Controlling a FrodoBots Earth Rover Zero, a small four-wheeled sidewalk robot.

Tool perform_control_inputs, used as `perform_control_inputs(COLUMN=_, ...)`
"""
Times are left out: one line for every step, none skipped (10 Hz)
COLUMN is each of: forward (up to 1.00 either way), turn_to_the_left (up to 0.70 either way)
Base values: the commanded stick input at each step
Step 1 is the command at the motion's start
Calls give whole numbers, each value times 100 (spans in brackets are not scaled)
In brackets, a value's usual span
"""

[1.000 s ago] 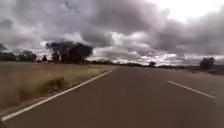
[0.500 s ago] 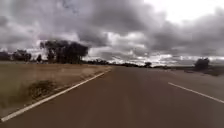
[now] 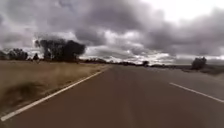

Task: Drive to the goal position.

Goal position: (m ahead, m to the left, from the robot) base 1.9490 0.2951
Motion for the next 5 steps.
perform_control_inputs(forward=85, turn_to_the_left=-29)
perform_control_inputs(forward=85, turn_to_the_left=-21)
perform_control_inputs(forward=85, turn_to_the_left=-14)
perform_control_inputs(forward=85, turn_to_the_left=-7)
perform_control_inputs(forward=85, turn_to_the_left=1)
